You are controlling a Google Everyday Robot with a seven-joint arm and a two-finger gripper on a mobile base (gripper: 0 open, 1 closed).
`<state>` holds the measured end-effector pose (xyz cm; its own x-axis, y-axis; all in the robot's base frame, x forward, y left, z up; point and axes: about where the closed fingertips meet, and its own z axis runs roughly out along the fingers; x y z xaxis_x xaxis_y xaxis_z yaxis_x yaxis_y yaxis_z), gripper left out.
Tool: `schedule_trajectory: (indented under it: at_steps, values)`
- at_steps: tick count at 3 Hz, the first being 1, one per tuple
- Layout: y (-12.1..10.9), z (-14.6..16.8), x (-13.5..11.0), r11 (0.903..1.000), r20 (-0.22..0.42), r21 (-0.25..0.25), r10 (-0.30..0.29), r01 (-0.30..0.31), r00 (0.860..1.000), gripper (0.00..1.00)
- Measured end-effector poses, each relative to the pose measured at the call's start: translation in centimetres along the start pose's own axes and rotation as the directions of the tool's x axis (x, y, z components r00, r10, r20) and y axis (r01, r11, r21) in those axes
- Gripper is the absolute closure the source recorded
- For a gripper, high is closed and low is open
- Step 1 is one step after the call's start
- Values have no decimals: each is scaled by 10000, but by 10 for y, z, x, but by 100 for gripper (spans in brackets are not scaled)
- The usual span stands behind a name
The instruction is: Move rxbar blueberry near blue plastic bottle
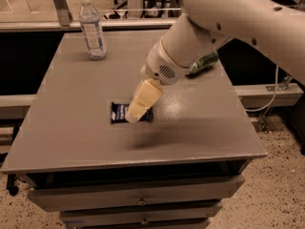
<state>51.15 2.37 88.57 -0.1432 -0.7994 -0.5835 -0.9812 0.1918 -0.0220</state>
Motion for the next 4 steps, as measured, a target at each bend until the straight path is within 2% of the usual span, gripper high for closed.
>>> schedule_trajectory:
  at_steps: [2, 3, 4]
  values:
    - [8, 29, 5, 9994, -29, -326, 77, -78, 10000, 0]
    - [10, 39, 11, 9994, -75, -345, 98, -101, 9999, 18]
    - [11, 47, 17, 9990, -149, -407, 176, -182, 9997, 41]
